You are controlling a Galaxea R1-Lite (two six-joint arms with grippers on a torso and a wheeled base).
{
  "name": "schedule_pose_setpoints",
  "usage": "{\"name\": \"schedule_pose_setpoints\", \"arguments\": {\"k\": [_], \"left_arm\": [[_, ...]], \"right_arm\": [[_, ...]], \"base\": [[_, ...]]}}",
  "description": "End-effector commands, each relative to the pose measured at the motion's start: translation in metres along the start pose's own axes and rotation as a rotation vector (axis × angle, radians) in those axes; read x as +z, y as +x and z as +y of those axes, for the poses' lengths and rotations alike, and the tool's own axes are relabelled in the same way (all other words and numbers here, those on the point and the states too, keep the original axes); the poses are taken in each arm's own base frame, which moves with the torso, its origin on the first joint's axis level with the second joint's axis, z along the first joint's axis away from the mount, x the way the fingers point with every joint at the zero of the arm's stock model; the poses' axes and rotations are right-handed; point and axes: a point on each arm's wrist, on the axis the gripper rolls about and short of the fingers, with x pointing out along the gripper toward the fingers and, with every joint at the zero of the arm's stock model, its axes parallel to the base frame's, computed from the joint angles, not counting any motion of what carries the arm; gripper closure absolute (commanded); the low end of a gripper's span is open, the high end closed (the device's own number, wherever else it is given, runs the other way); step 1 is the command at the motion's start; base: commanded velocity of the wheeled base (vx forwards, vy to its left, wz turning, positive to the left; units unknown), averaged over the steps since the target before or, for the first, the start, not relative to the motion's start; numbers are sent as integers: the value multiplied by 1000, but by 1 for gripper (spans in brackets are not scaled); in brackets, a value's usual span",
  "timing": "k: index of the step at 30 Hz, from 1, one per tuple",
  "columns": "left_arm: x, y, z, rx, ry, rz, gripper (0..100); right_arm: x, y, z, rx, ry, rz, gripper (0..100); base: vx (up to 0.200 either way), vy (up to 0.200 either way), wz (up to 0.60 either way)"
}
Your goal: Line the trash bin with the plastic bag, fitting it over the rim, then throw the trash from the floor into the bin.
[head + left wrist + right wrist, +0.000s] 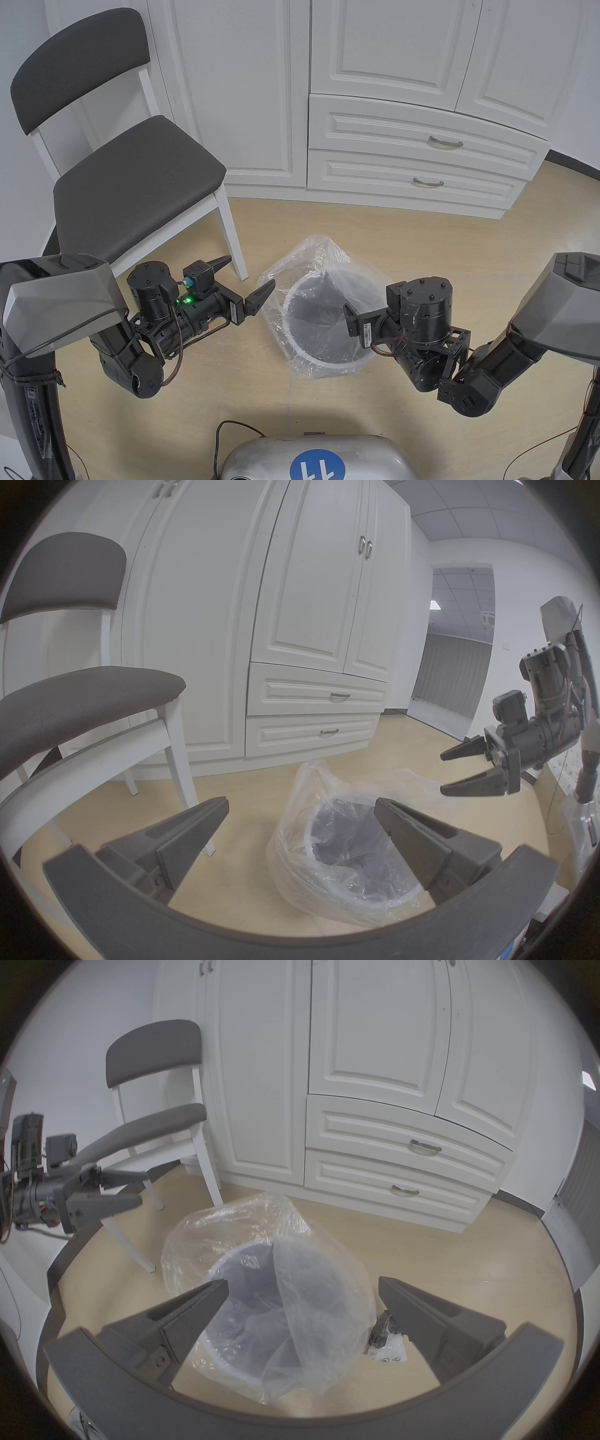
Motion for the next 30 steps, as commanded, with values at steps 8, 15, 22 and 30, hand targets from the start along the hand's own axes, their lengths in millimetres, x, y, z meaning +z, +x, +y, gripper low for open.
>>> {"name": "schedule_pose_setpoints", "arguments": {"k": [8,15,22,30], "left_arm": [[2,1,2,6,6,-7,0],[2,1,2,4,9,-7,0],[1,2,3,6,10,-10,0],[1,2,3,6,10,-8,0]], "right_arm": [[-39,26,8,-25,-49,89,0],[-51,48,5,-78,-43,99,0],[-53,71,-25,-201,-59,104,0],[-55,80,-50,-285,-92,127,0]], "base": [[0,0,0],[0,0,0],[0,0,0],[0,0,0]]}}
